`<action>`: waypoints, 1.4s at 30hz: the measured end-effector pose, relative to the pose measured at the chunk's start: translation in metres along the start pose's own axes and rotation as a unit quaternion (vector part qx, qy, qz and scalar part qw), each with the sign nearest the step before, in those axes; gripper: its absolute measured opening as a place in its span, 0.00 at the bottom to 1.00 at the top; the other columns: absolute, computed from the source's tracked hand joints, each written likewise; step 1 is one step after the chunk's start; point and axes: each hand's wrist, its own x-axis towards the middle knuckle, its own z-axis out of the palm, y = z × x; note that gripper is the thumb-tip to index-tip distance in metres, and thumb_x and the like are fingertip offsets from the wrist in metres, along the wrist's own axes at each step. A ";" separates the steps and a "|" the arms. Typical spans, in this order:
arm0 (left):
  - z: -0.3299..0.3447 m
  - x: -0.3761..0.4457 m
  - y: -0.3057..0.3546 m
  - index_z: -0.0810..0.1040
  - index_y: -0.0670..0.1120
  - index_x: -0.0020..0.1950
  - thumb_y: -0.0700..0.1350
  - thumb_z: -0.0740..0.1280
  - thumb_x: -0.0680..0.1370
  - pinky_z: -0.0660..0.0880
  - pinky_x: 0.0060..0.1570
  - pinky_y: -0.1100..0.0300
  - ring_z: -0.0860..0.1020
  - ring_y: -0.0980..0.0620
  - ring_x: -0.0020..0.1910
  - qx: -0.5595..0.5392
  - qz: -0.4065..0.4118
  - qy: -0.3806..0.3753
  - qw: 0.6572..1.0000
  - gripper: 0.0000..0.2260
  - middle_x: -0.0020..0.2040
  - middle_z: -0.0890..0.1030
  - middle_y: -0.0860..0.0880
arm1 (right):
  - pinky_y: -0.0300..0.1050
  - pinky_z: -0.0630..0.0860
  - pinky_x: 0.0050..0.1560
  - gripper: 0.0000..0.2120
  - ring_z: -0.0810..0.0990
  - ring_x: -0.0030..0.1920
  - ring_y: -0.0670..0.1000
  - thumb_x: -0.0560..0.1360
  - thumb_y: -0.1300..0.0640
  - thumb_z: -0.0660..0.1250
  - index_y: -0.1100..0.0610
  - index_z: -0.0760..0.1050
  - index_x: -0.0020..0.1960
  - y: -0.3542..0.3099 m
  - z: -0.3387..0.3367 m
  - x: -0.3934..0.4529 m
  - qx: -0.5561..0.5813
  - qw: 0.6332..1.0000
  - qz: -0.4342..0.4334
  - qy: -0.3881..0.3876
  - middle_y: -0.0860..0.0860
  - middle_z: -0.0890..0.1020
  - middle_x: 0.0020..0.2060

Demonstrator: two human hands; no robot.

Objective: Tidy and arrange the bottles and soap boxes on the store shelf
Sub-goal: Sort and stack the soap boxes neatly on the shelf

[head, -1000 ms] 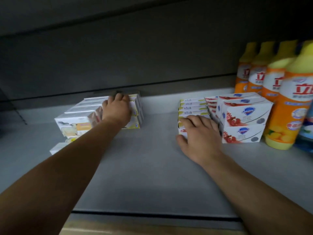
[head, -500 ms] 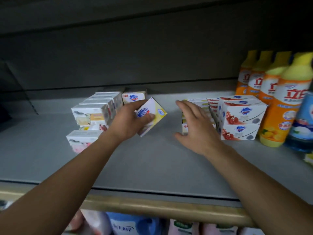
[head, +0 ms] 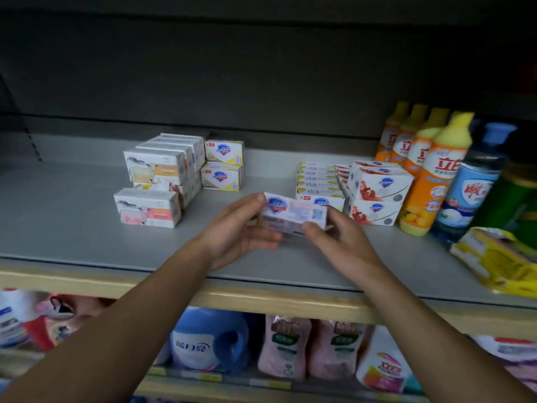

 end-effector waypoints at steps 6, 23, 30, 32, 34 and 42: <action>0.012 -0.004 -0.027 0.78 0.35 0.49 0.51 0.67 0.76 0.77 0.29 0.59 0.77 0.50 0.27 0.169 0.059 0.057 0.982 0.17 0.31 0.80 0.45 | 0.43 0.74 0.37 0.25 0.77 0.26 0.41 0.77 0.36 0.60 0.55 0.78 0.35 0.006 0.008 -0.008 -0.011 0.991 0.105 0.083 0.47 0.80 0.25; 0.017 -0.003 -0.020 0.79 0.50 0.55 0.55 0.61 0.81 0.82 0.39 0.50 0.80 0.42 0.33 0.062 0.062 0.152 0.985 0.12 0.42 0.80 0.40 | 0.49 0.81 0.47 0.17 0.85 0.37 0.49 0.76 0.51 0.70 0.32 0.72 0.58 0.004 0.009 -0.015 0.038 0.999 -0.038 0.001 0.51 0.83 0.43; 0.006 0.003 -0.021 0.74 0.58 0.65 0.47 0.67 0.78 0.82 0.43 0.45 0.84 0.46 0.45 0.015 0.048 0.106 0.993 0.16 0.52 0.83 0.47 | 0.40 0.78 0.50 0.20 0.82 0.49 0.44 0.80 0.53 0.64 0.35 0.67 0.67 0.010 0.013 -0.006 -0.048 0.997 -0.056 0.014 0.39 0.78 0.56; 0.004 0.010 -0.019 0.72 0.54 0.67 0.42 0.69 0.77 0.82 0.45 0.45 0.84 0.47 0.45 0.017 0.042 0.126 0.991 0.20 0.51 0.83 0.44 | 0.40 0.77 0.46 0.23 0.80 0.47 0.42 0.79 0.56 0.65 0.37 0.65 0.68 0.013 0.014 -0.002 -0.093 0.993 -0.079 0.004 0.44 0.80 0.57; -0.001 0.018 -0.015 0.74 0.46 0.65 0.37 0.70 0.75 0.82 0.43 0.48 0.84 0.46 0.44 0.025 0.052 0.131 0.990 0.19 0.52 0.83 0.41 | 0.42 0.77 0.49 0.26 0.79 0.51 0.42 0.78 0.56 0.66 0.38 0.62 0.71 0.016 0.010 0.005 -0.128 0.988 -0.091 -0.014 0.46 0.79 0.61; -0.029 0.059 0.004 0.75 0.39 0.61 0.35 0.68 0.76 0.81 0.48 0.49 0.84 0.47 0.45 0.050 0.091 0.188 0.977 0.14 0.51 0.84 0.41 | 0.49 0.62 0.71 0.33 0.65 0.71 0.55 0.75 0.44 0.68 0.52 0.62 0.75 0.025 -0.012 0.070 -0.442 0.893 -0.077 0.031 0.51 0.68 0.72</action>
